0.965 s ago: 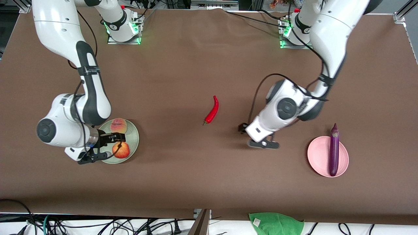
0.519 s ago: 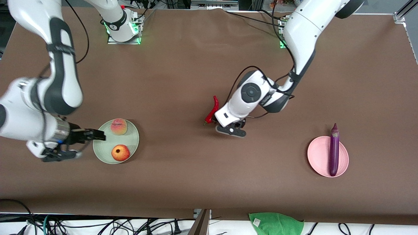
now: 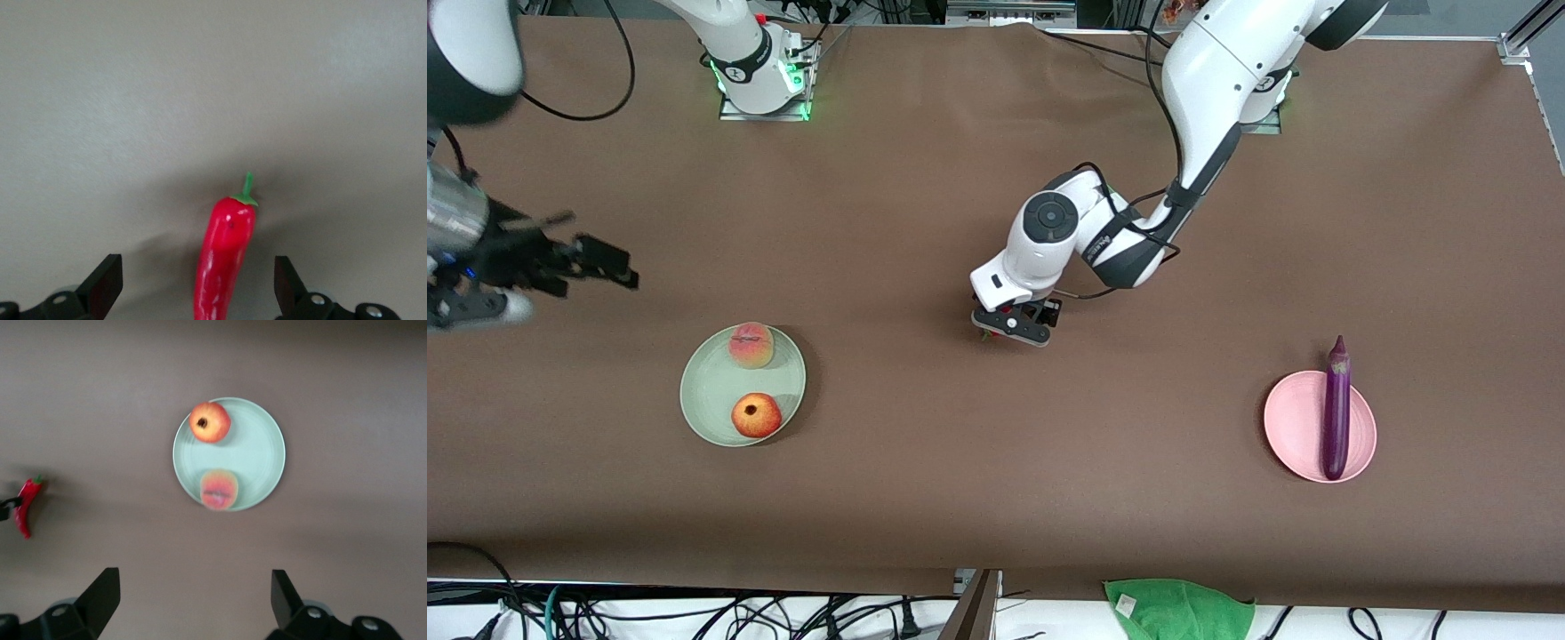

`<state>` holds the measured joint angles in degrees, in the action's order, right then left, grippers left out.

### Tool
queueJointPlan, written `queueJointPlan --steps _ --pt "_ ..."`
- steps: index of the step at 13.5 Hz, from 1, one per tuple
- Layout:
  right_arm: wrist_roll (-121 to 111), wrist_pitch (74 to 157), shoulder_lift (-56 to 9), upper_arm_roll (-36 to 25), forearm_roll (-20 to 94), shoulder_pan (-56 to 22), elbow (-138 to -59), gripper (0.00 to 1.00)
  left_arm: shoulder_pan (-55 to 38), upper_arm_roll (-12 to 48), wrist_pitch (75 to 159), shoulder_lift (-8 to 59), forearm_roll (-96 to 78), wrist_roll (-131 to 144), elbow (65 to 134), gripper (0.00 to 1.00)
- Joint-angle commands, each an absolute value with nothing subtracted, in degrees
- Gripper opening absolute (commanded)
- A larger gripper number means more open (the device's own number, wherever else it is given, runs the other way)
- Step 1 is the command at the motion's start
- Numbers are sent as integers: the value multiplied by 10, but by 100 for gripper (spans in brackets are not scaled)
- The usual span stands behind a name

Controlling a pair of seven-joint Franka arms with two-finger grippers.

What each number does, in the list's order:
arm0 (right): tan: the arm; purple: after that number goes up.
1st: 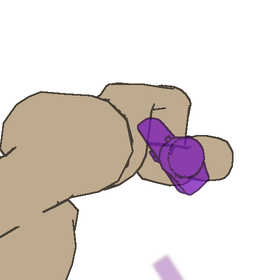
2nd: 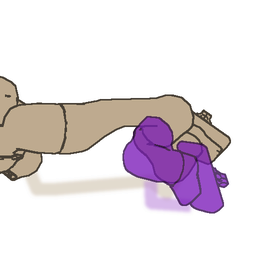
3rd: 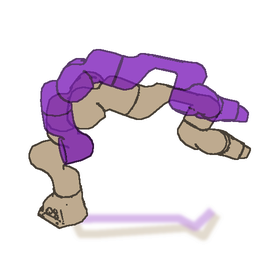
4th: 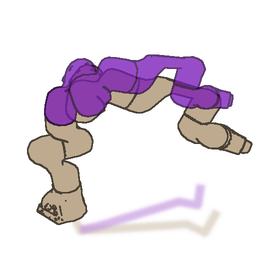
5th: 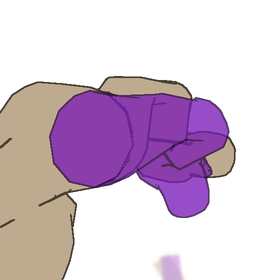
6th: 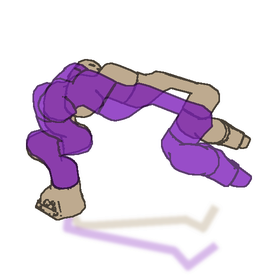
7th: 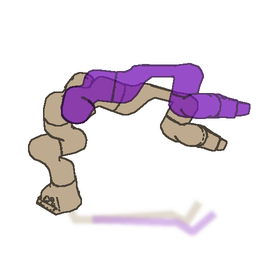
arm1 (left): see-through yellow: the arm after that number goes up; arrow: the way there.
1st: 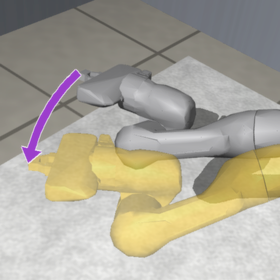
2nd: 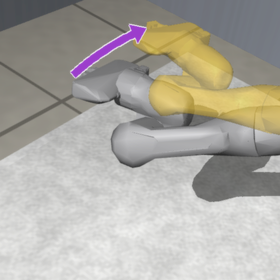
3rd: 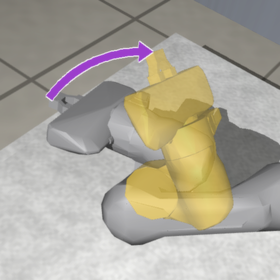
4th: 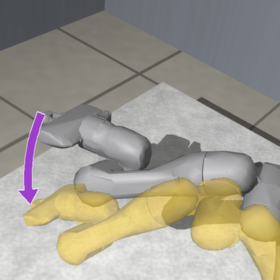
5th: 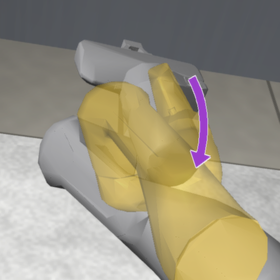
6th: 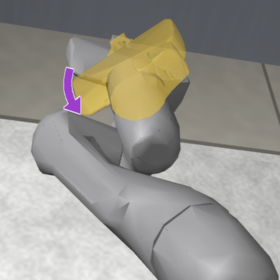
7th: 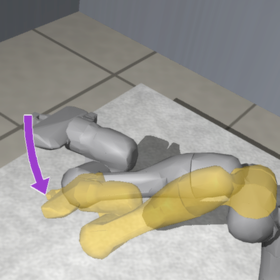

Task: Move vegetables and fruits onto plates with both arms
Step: 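Grasp the red chili with the left gripper while the right gripper withdraws, then carry the chili to the pink plate and release it with the left gripper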

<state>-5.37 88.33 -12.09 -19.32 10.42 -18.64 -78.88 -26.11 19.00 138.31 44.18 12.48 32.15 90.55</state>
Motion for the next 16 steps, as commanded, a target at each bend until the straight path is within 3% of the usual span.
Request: queueJointPlan --steps 1,4,5,6,7,9,11,16 --pt "-38 861 -54 -185 83 -187 -838 100 -278 186 1383 452 146 349 909 100" --pt "-36 866 -18 -145 40 -155 -874 100 -287 186 1383 467 167 364 912 100" --pt "-36 868 -11 -135 39 -147 -887 100 -288 186 1383 467 178 364 917 92" --pt "-36 882 -3 -131 34 -145 -905 100 -288 187 1383 467 179 364 918 76" --pt "-35 902 9 -122 24 -143 -926 100 -288 187 1383 466 179 369 918 48" --pt "-13 913 21 -105 23 -135 -947 100 -287 187 1383 465 179 388 918 21" --pt "-10 909 23 -93 22 -131 -943 100 -276 189 1377 459 178 384 915 2" --pt "-16 909 21 -92 19 -134 -935 100 -158 191 1338 422 170 273 918 0"
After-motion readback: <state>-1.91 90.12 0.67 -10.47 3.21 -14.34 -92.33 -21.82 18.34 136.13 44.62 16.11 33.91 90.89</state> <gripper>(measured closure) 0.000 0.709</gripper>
